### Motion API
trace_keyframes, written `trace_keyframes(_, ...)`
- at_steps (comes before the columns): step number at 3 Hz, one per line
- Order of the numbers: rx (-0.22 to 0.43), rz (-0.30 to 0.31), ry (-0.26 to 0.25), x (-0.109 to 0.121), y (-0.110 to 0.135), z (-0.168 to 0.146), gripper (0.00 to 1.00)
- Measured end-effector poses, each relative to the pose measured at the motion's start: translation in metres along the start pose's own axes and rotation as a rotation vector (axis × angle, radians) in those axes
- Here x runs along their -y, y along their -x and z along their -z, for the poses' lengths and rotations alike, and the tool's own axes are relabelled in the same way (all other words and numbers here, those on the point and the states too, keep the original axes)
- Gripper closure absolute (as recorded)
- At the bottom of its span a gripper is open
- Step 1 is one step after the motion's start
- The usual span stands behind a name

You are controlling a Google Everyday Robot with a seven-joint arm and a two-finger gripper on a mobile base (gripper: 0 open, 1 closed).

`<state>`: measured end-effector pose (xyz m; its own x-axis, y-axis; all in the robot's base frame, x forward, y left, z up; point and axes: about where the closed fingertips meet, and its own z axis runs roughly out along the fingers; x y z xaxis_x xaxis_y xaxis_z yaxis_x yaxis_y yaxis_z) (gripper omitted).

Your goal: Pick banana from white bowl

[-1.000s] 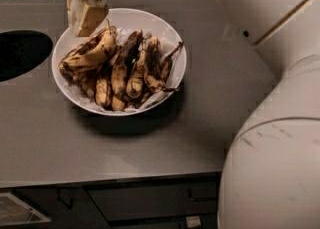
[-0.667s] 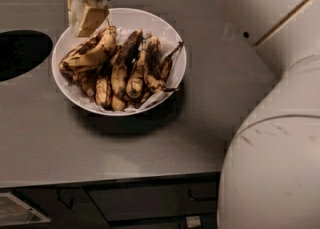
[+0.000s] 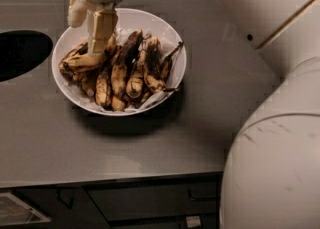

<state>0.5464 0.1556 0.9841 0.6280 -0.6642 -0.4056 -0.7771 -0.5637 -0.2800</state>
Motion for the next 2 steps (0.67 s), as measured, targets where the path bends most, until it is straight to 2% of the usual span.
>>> trace_keyframes(1,-0.003,-0.007,0.004,-0.0017,0.0007,0.0005,0.0)
trace_keyframes(2,0.014,-0.018,0.023,-0.0032,-0.0024,-0.0054,0.0)
